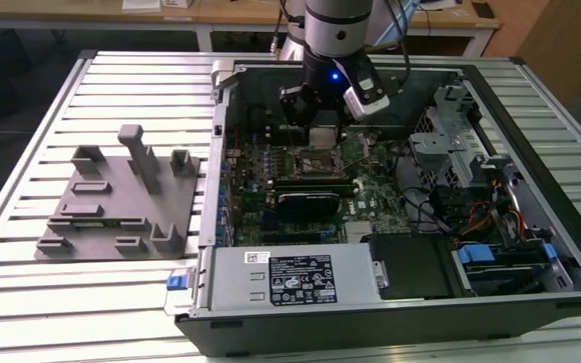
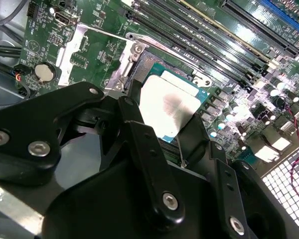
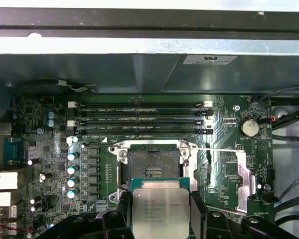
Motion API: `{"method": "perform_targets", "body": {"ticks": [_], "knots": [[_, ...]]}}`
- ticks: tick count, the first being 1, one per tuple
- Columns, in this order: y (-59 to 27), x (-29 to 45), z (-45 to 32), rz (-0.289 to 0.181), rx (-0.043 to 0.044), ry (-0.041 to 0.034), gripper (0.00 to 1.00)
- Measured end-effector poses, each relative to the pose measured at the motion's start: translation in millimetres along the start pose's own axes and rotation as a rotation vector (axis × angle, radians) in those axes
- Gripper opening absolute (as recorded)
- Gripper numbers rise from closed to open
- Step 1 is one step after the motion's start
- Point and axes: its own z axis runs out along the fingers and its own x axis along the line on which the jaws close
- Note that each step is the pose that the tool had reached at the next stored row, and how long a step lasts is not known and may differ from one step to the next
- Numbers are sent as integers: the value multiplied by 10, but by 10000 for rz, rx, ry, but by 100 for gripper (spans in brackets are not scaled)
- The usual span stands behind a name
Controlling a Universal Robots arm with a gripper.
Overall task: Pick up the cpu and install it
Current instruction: 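Place the cpu into insertion slot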
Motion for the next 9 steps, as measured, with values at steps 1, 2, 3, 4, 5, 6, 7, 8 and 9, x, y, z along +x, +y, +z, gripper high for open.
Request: {"method": "perform_targets", "body": {"ticks": [1, 2, 3, 4, 5, 6, 7, 8, 9], "knots": [[0, -1, 1, 0, 0, 0, 55], [0, -1, 1, 0, 0, 0, 55], [0, -1, 2, 0, 0, 0, 55], [0, -1, 2, 0, 0, 0, 55], [0, -1, 2, 0, 0, 0, 55], [0, -1, 2, 0, 0, 0, 55], [0, -1, 2, 0, 0, 0, 55], [0, -1, 3, 0, -1, 0, 55], [0, -1, 3, 0, -1, -1, 55]]}}
